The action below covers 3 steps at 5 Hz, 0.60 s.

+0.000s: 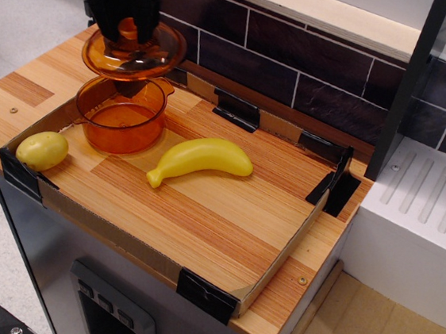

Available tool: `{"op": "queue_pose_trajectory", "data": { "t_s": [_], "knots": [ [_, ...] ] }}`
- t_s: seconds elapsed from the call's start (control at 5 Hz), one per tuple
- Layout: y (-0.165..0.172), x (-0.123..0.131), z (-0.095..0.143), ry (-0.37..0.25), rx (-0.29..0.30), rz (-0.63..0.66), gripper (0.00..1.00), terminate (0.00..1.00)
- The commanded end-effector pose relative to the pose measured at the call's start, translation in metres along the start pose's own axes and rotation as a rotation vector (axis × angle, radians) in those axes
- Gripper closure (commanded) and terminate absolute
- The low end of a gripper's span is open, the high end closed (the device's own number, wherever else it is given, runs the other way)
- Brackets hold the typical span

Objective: Take lid off pot

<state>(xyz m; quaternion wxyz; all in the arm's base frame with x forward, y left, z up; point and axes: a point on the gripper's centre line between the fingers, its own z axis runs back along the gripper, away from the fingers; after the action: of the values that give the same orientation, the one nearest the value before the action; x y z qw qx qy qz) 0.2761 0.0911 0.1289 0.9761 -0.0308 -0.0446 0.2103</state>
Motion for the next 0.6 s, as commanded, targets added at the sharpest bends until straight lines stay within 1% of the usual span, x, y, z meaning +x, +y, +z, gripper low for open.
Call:
{"op": "queue_pose_trajectory", "data": {
  "t_s": [0.0,0.4],
  "knots": [
    [-0.035,-0.030,-0.002,0.010,0.020,-0.033,1.00,0.00],
    [-0.075,-0.061,-0.036,0.033,0.055,-0.061,1.00,0.00]
  ]
}}
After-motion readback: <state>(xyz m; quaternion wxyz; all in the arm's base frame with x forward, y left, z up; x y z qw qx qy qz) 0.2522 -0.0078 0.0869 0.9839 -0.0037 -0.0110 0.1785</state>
